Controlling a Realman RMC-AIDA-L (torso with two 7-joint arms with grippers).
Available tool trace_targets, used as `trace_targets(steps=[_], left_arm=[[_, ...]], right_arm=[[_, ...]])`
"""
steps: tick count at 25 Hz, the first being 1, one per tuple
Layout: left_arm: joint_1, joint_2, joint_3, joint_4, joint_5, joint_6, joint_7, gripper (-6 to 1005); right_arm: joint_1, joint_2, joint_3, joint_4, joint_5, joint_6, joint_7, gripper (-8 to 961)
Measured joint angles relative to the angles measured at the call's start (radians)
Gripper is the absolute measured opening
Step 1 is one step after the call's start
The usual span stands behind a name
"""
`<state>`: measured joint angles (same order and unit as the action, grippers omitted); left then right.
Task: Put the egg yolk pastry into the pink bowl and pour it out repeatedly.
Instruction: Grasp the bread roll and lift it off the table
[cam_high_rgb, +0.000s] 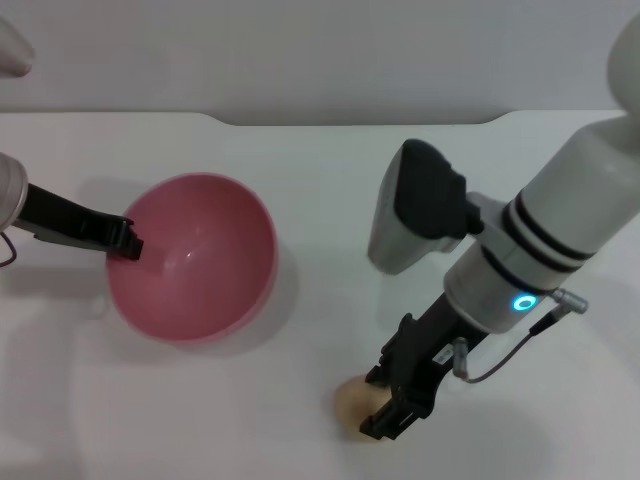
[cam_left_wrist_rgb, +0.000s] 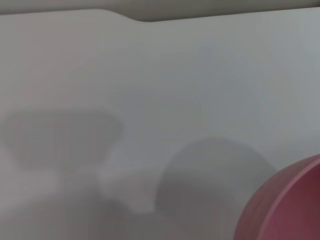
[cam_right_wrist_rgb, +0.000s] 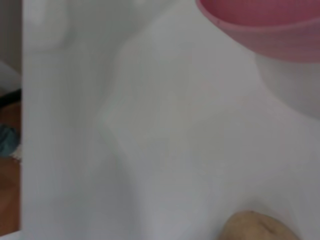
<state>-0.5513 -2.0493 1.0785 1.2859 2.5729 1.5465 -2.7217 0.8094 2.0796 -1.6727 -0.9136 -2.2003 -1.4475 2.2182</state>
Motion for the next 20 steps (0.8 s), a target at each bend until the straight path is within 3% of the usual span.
trace_targets(steps=[6,11,14,16,20], left_arm=[[-0.011,-0.004,0.005,-0.005,0.0,0.001,-0.001,0],[-0.013,-0.005,0.006,-0.003,-0.007,0.003,-0.002,-1],[-0.019,-0.006,0.008,-0.002,-0.008,0.007,-0.002,-1],[-0.025,-0.006,0.009,-0.004,-0.008,0.007,-0.002,-1],[-0.042,-0.008,0.018,-0.008,-0.009,0.006,-0.004,-1]], right_arm=[[0.008,0.001,-0.104,0.017,-0.003,0.082,0.019,539],[0.015,-0.005,-0.101,0.02,-0.005,0.082,0.015,506],[0.006,-0.009,-0.047,0.018,-0.008,0.08,0.008,486],[-0.009,-0.01,0.017,0.019,-0.009,0.08,-0.002,416],[-0.054,-0.014,0.221,0.017,-0.01,0.047,-0.066,305]])
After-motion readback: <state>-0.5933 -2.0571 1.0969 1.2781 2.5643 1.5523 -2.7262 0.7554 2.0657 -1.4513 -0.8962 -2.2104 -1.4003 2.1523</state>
